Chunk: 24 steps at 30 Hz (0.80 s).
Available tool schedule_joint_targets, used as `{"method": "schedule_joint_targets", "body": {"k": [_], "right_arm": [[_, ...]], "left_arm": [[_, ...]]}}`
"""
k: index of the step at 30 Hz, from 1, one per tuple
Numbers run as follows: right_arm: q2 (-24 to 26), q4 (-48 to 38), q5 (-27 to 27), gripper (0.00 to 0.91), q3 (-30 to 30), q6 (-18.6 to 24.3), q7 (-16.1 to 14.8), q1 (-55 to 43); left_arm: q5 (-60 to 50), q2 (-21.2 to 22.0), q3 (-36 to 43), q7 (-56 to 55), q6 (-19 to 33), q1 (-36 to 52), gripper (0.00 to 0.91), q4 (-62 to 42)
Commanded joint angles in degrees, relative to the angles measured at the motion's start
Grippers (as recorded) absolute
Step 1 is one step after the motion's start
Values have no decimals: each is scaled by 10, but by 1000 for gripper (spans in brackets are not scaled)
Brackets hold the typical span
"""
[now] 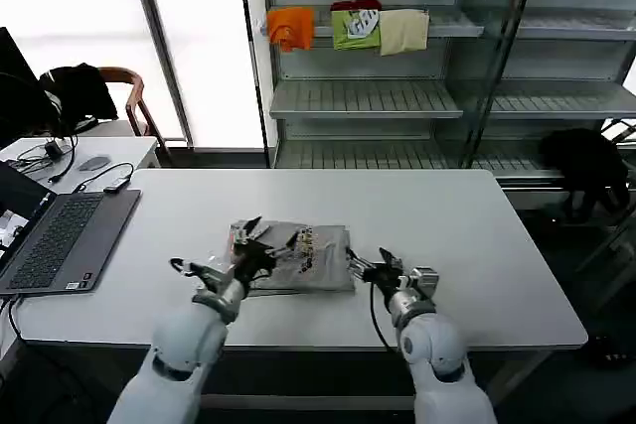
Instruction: Fold and organize the clothes.
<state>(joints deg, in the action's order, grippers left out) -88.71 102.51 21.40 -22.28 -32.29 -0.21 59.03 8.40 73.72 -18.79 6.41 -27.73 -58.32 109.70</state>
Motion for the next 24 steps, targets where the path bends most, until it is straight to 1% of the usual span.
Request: {"method": "schedule_joint_targets", "body": {"k": [1,2,3,6,17,20,24], "right_arm": [[-28,-84,80,443,68,-10,39,-60],[-29,-87,79,363,68,-10,40,-60],[-30,-88,79,202,69,-10,42,-61],[-31,-91,79,0,71,-10,51,-60],[-20,-59,79,0,62,-9,77,-41],[-14,-43,77,0,54,-9,85,-34],[-4,-22,74,0,35,-10,89,-24]], "left_arm": [[55,-22,-154,12,18,-75,907,26],[56,-21,-156,11,18,-75,907,26],[56,-20,-157,11,17,-75,907,25],[56,-18,-159,10,16,-73,907,22],[54,-15,-158,10,17,-70,907,12],[54,-14,-158,10,17,-71,907,12],[53,-11,-158,10,18,-74,907,13]]}}
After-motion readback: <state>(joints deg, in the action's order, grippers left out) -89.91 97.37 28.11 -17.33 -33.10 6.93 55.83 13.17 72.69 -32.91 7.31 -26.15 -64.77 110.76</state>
